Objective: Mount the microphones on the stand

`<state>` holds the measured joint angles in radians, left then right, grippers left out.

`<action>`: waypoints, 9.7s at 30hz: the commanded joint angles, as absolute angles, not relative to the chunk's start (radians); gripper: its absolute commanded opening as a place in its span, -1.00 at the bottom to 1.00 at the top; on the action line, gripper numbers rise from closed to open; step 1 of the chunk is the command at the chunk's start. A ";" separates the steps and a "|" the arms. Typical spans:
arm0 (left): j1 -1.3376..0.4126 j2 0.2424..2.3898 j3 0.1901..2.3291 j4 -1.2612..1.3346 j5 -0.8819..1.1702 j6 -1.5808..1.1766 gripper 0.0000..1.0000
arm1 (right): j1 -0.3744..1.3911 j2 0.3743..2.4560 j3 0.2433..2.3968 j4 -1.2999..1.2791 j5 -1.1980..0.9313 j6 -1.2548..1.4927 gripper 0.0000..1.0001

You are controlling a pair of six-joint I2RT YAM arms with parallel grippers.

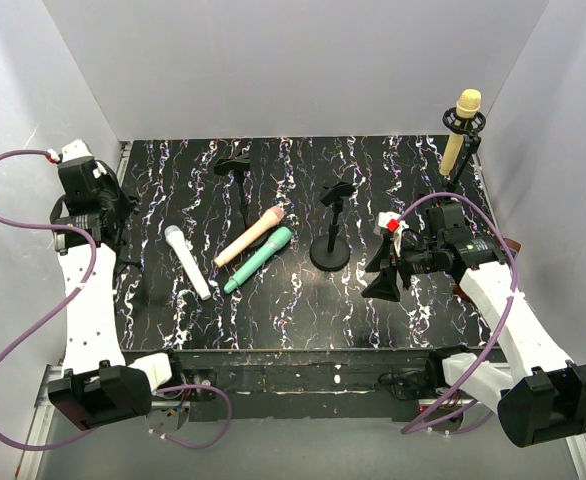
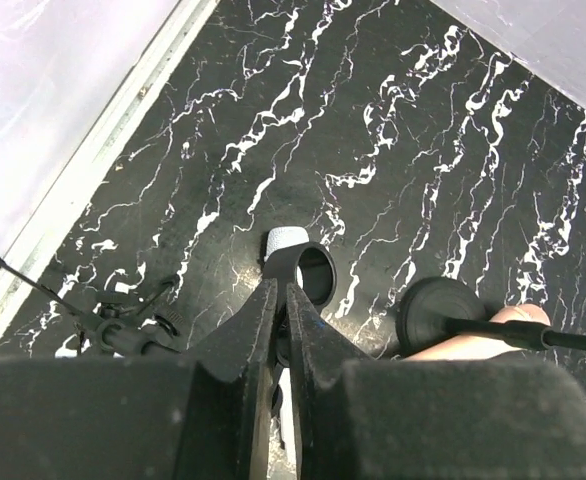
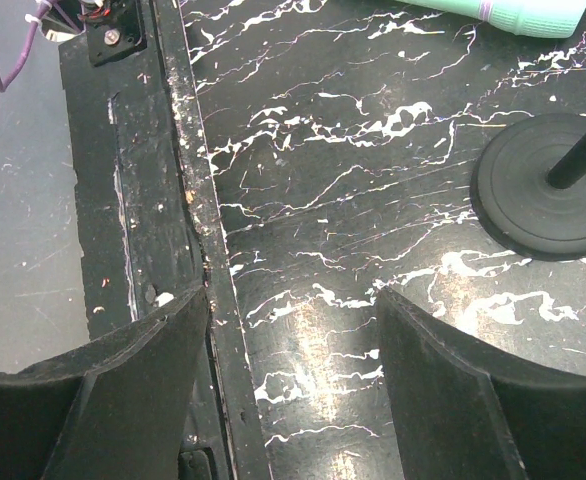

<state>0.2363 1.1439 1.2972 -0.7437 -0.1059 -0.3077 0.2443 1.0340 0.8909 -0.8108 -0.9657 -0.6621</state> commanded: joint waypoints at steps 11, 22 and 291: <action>0.235 1.158 1.296 -0.836 0.032 -0.327 -0.17 | 0.236 1.045 0.902 -0.813 -0.983 -0.680 0.50; 0.210 1.140 1.345 -0.860 0.101 -0.337 0.20 | 0.232 1.061 0.905 -0.825 -0.992 -0.689 0.50; -0.902 0.807 1.097 -0.604 0.369 -0.189 -1.00 | 0.551 1.020 1.255 -1.126 -1.149 -0.949 0.69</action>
<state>-0.8989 0.7765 1.0866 -0.5613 0.0334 -0.3538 0.5583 1.0515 1.1595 -0.8364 -1.1023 -0.6281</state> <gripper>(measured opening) 0.098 0.835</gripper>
